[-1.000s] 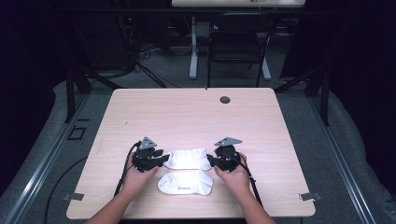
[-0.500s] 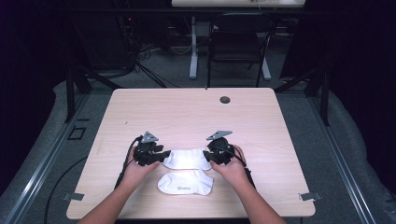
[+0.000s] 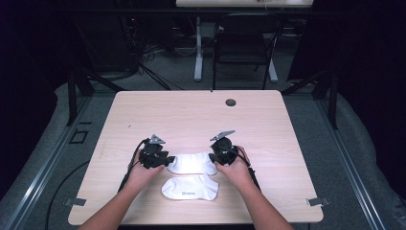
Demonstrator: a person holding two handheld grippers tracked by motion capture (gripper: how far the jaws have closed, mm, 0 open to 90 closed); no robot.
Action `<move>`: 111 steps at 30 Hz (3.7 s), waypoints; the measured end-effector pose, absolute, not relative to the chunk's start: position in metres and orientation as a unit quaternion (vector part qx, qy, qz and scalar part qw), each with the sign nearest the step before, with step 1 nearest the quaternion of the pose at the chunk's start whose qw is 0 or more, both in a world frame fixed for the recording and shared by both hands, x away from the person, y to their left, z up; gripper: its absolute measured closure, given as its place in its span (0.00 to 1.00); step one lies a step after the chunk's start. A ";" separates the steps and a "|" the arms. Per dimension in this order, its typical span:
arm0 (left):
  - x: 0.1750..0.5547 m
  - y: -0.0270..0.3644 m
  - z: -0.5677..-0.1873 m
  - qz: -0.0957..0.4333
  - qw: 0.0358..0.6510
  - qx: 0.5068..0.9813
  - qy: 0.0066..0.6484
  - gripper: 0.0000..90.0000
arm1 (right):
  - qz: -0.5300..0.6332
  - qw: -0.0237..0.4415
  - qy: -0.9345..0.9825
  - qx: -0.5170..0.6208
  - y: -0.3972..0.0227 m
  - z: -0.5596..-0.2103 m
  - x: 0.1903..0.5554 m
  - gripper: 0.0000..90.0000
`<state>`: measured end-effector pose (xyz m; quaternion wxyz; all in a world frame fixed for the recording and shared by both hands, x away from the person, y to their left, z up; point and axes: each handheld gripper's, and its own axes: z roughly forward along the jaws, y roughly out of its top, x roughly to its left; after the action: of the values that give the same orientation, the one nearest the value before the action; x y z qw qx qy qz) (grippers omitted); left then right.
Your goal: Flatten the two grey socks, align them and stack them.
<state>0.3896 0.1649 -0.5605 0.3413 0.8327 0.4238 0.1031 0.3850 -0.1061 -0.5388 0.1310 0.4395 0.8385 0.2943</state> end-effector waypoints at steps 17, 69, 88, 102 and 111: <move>0.388 0.169 -0.571 0.089 0.330 0.842 0.417 0.92 | 0.284 0.113 0.845 0.438 -0.109 -0.548 0.385 0.91; 0.352 0.181 -0.522 0.096 0.389 0.833 0.382 1.00 | 0.333 0.097 0.841 0.416 -0.120 -0.498 0.353 0.97; 0.320 0.188 -0.527 0.075 0.397 0.833 0.378 1.00 | 0.343 0.079 0.850 0.392 -0.124 -0.498 0.319 0.97; 0.303 0.190 -0.536 0.061 0.399 0.834 0.376 1.00 | 0.341 0.060 0.856 0.383 -0.124 -0.510 0.301 0.97; 0.298 0.194 -0.542 0.053 0.397 0.833 0.381 1.00 | 0.340 0.054 0.859 0.379 -0.125 -0.513 0.296 0.97</move>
<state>0.2977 0.1944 -0.5415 0.3972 0.8332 0.3810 0.0529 0.2961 -0.1251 -0.5125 0.0540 0.3791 0.8591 0.3396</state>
